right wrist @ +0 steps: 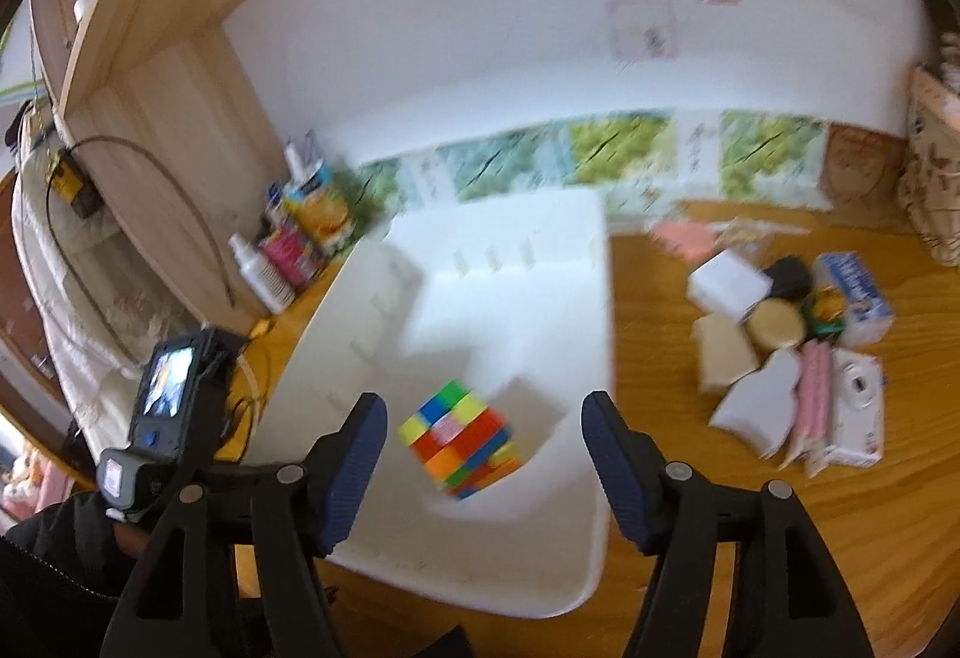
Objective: Organize rigid objects
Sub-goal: 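Lift the cube with the right tool and drop it into the tray, then reach the right tool to the white toy box with round lens and grasp it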
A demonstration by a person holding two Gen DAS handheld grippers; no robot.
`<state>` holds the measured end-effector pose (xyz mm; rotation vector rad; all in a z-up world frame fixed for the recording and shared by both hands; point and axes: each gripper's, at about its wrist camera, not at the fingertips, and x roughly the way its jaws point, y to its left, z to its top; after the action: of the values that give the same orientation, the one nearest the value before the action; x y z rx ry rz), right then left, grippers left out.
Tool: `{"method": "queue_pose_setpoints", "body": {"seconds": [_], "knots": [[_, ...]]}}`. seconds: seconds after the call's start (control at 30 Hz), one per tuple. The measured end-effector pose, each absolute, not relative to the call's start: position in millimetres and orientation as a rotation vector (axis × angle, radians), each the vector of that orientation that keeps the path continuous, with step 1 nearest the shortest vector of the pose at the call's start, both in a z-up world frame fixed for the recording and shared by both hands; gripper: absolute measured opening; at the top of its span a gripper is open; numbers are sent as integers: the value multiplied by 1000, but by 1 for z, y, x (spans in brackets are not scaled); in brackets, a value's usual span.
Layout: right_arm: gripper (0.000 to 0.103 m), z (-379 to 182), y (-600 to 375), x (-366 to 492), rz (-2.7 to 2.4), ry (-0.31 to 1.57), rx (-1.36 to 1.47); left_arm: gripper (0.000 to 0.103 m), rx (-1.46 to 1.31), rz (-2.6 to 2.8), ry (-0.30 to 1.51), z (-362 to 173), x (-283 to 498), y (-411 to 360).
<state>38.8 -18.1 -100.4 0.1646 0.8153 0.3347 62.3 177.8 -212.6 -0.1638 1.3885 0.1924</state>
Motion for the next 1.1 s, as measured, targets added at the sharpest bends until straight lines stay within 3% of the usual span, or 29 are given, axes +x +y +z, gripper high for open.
{"method": "queue_pose_setpoints", "body": {"seconds": [0.1, 0.33, 0.47, 1.1], "knots": [[75, -98, -34, 39, 284, 776, 156, 10, -162, 197, 1404, -212, 64, 176], [76, -98, -78, 48, 156, 745, 114, 13, -177, 229, 1431, -215, 69, 176], [81, -95, -107, 53, 100, 733, 89, 14, -223, 255, 1428, -215, 69, 179], [82, -144, -193, 94, 17, 941, 156, 19, -319, 406, 1427, -216, 64, 182]]}}
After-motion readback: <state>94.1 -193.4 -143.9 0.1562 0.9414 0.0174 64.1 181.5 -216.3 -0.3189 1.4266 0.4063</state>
